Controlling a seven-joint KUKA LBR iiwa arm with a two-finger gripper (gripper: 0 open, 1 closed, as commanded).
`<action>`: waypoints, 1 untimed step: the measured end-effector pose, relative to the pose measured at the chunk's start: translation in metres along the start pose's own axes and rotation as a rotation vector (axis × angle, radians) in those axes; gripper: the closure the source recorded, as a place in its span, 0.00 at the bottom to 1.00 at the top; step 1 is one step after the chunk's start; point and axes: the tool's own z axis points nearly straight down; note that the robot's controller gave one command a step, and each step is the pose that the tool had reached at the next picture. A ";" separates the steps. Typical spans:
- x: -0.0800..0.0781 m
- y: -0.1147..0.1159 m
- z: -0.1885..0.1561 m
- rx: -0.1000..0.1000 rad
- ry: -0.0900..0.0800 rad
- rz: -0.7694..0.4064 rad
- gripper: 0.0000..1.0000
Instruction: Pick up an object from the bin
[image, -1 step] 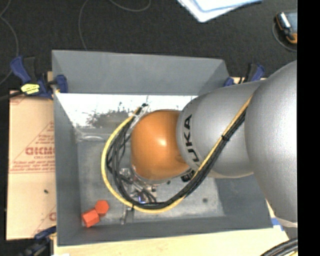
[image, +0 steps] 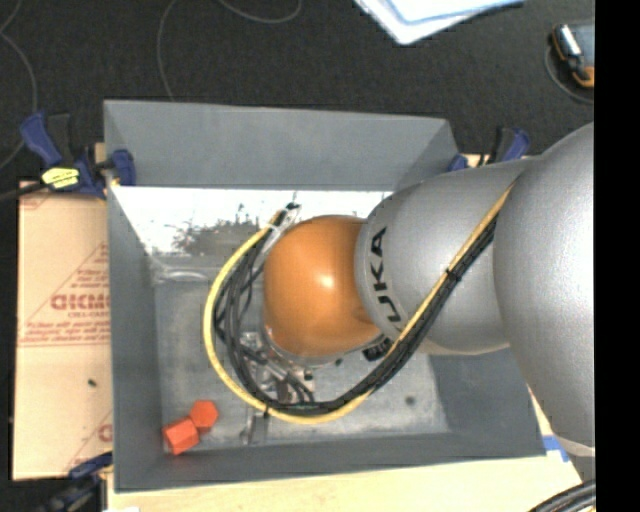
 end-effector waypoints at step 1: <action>-0.014 -0.096 0.009 0.003 0.009 -0.107 0.00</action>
Offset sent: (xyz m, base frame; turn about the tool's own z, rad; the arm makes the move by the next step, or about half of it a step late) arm 0.0343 -0.0651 -0.0171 -0.1136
